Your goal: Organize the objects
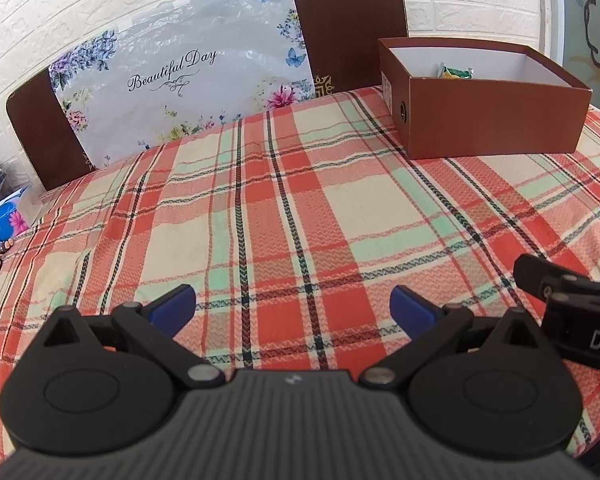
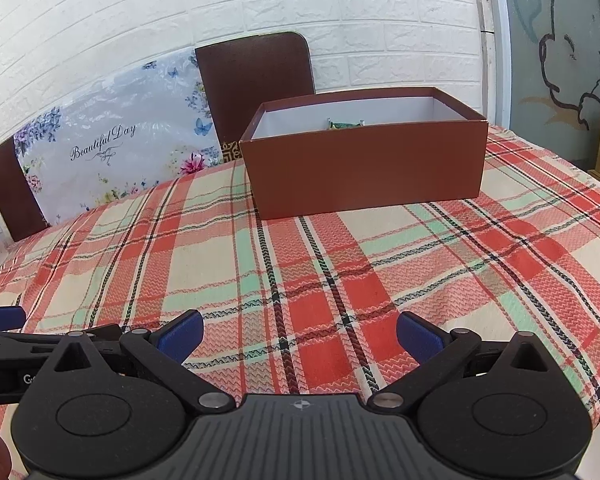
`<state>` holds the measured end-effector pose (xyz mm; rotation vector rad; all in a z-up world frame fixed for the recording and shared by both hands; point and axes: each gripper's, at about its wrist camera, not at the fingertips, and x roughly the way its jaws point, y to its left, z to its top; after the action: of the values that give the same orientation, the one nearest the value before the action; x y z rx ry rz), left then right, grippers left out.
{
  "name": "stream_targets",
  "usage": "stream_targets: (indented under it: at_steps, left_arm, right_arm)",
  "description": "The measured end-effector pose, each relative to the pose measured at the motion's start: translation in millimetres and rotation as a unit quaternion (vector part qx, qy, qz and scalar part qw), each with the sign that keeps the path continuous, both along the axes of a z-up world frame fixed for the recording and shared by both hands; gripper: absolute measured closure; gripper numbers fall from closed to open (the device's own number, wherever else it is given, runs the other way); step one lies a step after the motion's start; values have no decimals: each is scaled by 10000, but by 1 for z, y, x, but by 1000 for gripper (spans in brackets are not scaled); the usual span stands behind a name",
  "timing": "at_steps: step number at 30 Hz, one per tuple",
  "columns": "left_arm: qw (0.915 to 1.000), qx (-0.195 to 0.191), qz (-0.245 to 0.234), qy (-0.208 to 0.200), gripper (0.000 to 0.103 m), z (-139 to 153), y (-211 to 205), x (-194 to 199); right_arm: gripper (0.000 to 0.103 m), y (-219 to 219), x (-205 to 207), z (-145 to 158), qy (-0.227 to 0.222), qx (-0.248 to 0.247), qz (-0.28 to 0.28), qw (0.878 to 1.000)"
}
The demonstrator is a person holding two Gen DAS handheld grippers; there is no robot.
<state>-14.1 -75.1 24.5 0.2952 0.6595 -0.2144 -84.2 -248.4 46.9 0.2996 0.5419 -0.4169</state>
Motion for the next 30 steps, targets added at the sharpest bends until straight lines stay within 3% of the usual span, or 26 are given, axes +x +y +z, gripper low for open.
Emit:
stream_targets:
  at_steps: [30]
  left_arm:
    - [9997, -75, 60, 206, 0, -7, 4, 5]
  right_arm:
    - [1, 3, 3, -4, 110, 17, 73, 9999]
